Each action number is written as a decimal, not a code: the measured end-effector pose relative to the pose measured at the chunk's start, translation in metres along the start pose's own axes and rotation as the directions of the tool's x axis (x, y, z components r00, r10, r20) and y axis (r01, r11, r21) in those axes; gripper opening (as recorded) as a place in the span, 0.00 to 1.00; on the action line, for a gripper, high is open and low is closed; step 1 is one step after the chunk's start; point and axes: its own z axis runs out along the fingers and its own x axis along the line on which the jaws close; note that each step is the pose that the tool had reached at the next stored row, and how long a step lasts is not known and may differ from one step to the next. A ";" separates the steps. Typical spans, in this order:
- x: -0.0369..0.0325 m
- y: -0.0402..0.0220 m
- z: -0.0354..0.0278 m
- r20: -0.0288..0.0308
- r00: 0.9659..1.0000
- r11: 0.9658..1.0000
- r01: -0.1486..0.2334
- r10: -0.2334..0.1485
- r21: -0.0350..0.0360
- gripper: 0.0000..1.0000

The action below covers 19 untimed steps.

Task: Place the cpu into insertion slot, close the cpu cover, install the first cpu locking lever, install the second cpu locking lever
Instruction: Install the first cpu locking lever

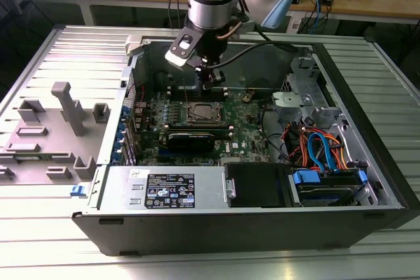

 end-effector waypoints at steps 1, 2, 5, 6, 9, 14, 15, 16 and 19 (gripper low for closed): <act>0.0000 0.0000 -0.0001 0.000 1.000 1.000 0.018 -0.018 0.000 0.11; 0.0000 0.0000 -0.0001 0.000 0.999 0.999 0.040 -0.040 0.001 0.11; 0.0000 -0.0001 -0.0003 -0.001 0.993 0.993 0.122 -0.122 0.002 0.11; 0.0000 -0.0001 -0.0008 -0.001 0.991 0.991 0.134 -0.134 0.002 0.11; 0.0000 0.0000 -0.0050 -0.002 0.983 0.983 0.185 -0.185 0.002 0.11; 0.0001 0.0000 -0.0069 -0.004 0.956 0.956 0.292 -0.292 0.003 0.11; 0.0001 0.0000 -0.0069 -0.004 0.949 0.949 0.314 -0.314 0.004 0.11; 0.0001 0.0000 -0.0070 -0.004 0.943 0.943 0.333 -0.333 0.004 0.11; 0.0001 0.0000 -0.0069 -0.005 0.921 0.921 0.389 -0.389 0.004 0.11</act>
